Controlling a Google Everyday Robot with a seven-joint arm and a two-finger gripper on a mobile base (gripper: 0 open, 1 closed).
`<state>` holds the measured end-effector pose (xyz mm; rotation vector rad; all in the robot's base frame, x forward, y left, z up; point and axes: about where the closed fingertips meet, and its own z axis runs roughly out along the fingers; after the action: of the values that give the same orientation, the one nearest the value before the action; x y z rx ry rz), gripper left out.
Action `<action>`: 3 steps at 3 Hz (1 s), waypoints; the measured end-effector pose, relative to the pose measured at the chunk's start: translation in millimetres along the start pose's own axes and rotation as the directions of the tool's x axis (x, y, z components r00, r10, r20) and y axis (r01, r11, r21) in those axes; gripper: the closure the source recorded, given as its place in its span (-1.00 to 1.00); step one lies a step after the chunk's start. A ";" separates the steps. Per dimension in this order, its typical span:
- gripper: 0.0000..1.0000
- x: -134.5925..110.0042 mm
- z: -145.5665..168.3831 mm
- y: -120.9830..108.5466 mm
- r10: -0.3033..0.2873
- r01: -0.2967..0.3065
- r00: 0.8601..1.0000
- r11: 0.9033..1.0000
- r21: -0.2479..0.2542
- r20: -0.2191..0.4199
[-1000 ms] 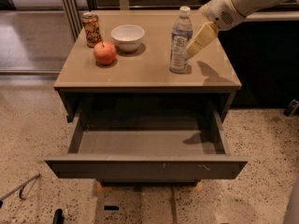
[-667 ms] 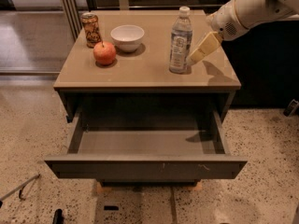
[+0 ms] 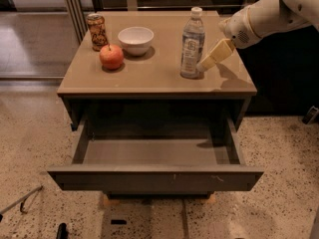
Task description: Place blue plastic bottle into top drawer
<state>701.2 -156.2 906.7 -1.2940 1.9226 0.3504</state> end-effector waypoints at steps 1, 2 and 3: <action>-1.00 4.1 2.4 -0.2 0.015 -0.015 1.000 1.000 -0.005 -0.001; -1.00 2.2 7.0 -3.1 0.032 -0.032 0.999 0.999 -0.012 0.014; -1.00 -8.2 13.9 -7.9 0.027 -0.026 0.999 0.999 -0.020 0.044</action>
Offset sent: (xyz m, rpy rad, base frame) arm 0.0106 -0.0018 -0.0011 0.0554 0.0227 -0.0241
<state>715.8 -145.9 905.0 -1.2641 1.9053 0.4091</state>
